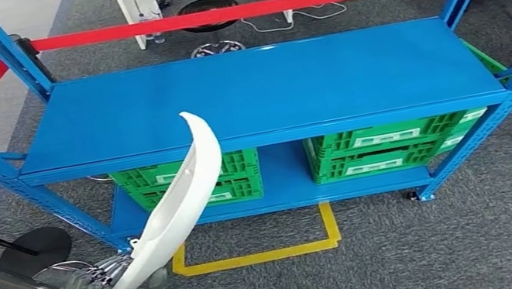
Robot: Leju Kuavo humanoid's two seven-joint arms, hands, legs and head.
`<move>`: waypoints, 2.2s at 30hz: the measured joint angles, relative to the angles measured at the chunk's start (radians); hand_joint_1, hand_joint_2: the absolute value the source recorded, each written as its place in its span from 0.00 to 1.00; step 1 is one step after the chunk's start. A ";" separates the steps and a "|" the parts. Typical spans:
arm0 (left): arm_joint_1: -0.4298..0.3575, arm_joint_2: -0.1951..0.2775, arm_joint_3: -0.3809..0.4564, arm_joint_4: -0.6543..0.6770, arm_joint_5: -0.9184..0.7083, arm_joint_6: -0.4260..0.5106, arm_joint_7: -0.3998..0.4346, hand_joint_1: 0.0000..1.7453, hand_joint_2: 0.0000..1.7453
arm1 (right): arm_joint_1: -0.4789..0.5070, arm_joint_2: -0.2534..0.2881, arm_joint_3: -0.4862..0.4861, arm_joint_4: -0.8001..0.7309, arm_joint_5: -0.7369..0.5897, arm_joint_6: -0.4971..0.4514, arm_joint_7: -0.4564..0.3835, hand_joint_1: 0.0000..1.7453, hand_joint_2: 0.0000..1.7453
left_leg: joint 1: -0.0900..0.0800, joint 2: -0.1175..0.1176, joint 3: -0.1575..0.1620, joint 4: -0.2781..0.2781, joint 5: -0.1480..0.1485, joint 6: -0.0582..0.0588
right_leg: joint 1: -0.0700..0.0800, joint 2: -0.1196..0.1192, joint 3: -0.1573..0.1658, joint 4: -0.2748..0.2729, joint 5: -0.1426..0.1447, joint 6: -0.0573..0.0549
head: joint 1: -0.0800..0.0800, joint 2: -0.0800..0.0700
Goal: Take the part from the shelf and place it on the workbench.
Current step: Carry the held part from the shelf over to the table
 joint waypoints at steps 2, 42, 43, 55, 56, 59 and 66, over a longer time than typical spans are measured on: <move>0.000 0.000 0.000 0.000 0.001 0.000 0.000 0.97 1.00 | 0.000 0.000 0.000 0.000 0.000 -0.002 0.000 0.00 1.00 | 0.002 0.007 -0.035 0.011 0.021 -0.008 | -0.002 -0.004 0.089 -0.084 0.058 0.005 | 0.000 0.000; 0.003 0.016 0.005 -0.003 0.028 0.008 -0.004 0.97 1.00 | -0.009 0.002 0.000 0.003 0.009 0.000 -0.007 0.00 1.00 | 0.009 0.008 -0.078 0.166 -0.124 -0.055 | 0.007 -0.022 0.144 -0.306 0.079 -0.064 | 0.000 0.000; 0.003 0.016 0.005 -0.002 0.029 0.008 -0.004 0.97 1.00 | -0.009 0.002 0.000 0.003 0.009 0.000 -0.007 0.00 1.00 | 0.009 -0.001 -0.086 0.227 -0.173 -0.057 | 0.009 -0.015 0.131 -0.305 0.092 -0.068 | 0.000 0.000; -0.004 0.017 0.006 -0.002 0.034 0.006 -0.005 0.97 1.00 | -0.003 0.006 0.001 0.003 0.011 -0.001 -0.007 0.00 1.00 | -0.001 -0.053 0.137 -0.015 -0.099 -0.001 | 0.019 0.070 -0.019 -0.298 0.215 -0.035 | 0.001 0.000; -0.003 0.017 0.006 -0.002 0.036 0.005 -0.005 0.97 1.00 | -0.001 0.006 0.001 0.003 0.011 -0.002 -0.006 0.00 1.00 | 0.001 -0.038 0.122 -0.018 -0.085 0.004 | 0.018 0.053 -0.030 -0.271 0.172 -0.029 | 0.004 0.000; 0.000 0.017 0.006 -0.001 0.052 -0.003 -0.008 0.97 1.00 | -0.001 0.005 0.001 0.003 0.010 -0.006 -0.007 0.00 1.00 | 0.002 0.002 0.077 -0.015 -0.048 0.009 | 0.009 0.006 -0.058 -0.092 0.016 -0.012 | 0.009 0.000; -0.004 0.016 0.019 0.011 0.111 -0.030 -0.043 0.97 1.00 | -0.002 -0.003 0.000 0.002 -0.009 -0.030 -0.010 0.00 1.00 | 0.006 0.075 -0.041 0.039 0.016 -0.025 | -0.005 -0.055 0.210 -0.257 0.049 0.005 | 0.009 0.000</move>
